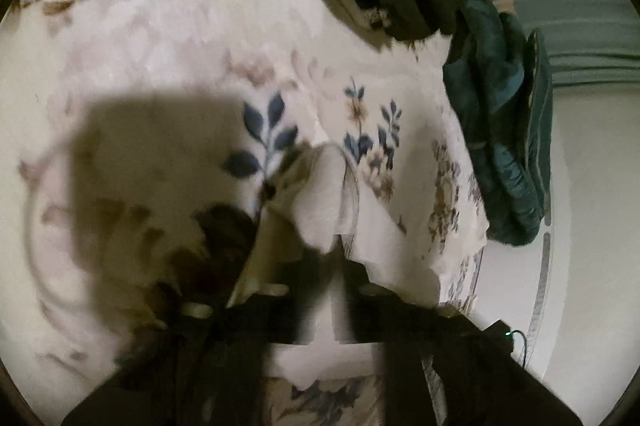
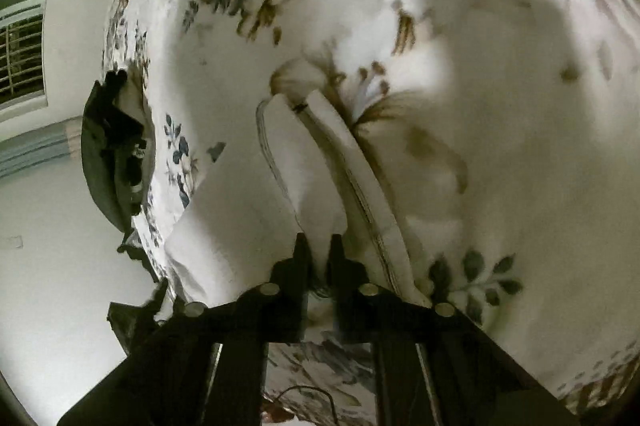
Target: Fold small clothes
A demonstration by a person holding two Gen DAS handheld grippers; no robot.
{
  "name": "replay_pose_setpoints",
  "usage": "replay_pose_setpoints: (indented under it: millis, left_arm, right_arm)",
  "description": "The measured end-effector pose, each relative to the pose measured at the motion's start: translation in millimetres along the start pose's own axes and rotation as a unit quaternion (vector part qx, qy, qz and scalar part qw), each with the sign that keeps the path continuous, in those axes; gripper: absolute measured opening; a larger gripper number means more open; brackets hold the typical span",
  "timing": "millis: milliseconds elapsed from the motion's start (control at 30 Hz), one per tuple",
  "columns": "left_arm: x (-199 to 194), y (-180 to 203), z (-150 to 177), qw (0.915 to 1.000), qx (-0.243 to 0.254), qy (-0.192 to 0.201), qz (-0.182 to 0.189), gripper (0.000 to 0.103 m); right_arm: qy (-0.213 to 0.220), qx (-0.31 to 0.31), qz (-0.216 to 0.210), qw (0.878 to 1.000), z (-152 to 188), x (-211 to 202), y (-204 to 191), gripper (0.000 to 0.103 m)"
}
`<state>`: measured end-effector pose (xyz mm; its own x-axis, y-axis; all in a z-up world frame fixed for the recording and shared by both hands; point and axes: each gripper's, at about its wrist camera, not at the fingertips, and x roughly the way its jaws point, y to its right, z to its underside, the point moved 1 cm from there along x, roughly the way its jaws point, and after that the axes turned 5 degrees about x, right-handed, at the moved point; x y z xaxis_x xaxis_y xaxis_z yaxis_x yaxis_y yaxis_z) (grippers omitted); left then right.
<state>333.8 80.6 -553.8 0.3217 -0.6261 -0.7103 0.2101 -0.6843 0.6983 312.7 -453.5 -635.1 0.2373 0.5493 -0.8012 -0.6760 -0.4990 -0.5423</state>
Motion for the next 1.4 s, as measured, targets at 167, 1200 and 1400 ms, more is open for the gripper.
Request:
replay_pose_setpoints:
  millis: [167, 1200, 1400]
  left_arm:
    - [-6, -10, 3, 0.9994, -0.005, -0.004, -0.034, 0.006]
    - [5, 30, 8, 0.9971, 0.073, -0.021, 0.009, 0.017]
    - [-61, 63, -43, 0.9953, 0.089, 0.031, 0.022, 0.016]
  right_arm:
    - [0.009, 0.006, 0.043, 0.999, -3, -8, 11, 0.009]
    - [-0.077, -0.076, -0.076, 0.991, 11, 26, -51, 0.015]
    - [-0.065, -0.123, -0.092, 0.986, 24, 2, -141, 0.015]
